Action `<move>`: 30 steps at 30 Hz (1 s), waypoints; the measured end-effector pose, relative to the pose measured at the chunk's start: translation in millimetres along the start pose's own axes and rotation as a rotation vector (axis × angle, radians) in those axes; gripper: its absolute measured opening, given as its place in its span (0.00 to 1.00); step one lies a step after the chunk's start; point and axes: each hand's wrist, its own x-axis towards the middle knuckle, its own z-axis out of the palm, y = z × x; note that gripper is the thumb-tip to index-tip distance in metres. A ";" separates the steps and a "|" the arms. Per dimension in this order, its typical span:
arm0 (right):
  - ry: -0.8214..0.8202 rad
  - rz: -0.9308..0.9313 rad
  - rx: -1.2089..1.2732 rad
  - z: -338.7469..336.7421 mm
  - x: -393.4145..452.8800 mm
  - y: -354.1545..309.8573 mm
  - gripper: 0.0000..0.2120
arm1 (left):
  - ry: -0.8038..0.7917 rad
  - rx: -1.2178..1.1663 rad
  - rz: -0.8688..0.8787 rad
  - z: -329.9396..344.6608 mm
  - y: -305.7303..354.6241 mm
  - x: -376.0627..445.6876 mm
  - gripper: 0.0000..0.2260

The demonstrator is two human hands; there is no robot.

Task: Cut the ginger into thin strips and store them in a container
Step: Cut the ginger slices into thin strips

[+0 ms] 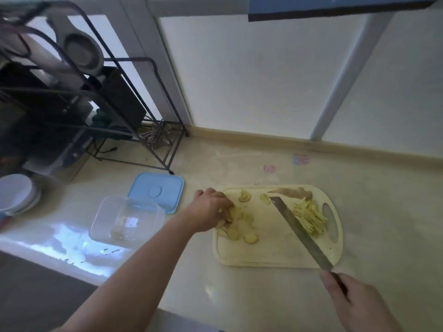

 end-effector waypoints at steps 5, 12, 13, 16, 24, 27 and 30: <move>0.034 0.037 0.058 10.5 -9.1 -15.2 0.55 | 0.089 0.117 -0.016 3.7 7.0 4.0 0.13; 0.048 0.024 0.027 21.3 -15.7 -27.1 0.62 | 0.058 0.228 -0.132 1.4 34.0 8.5 0.13; 0.040 0.010 0.026 20.5 -17.4 -29.8 0.60 | 0.049 0.181 -0.146 2.1 36.1 9.6 0.14; 0.018 -0.043 0.061 19.5 -21.3 -33.1 0.39 | 0.104 0.148 -0.127 8.8 40.8 9.5 0.13; 0.038 -0.012 0.117 13.7 -18.2 -10.7 0.58 | 0.146 -0.503 -0.026 43.2 98.6 -8.0 0.16; 0.021 0.010 0.094 5.4 -14.6 -4.8 0.52 | 0.121 -0.354 -0.013 63.8 119.2 -5.0 0.15; 0.047 0.014 0.117 -0.2 -11.8 5.0 0.52 | 0.282 -0.089 0.073 72.8 124.7 -8.9 0.12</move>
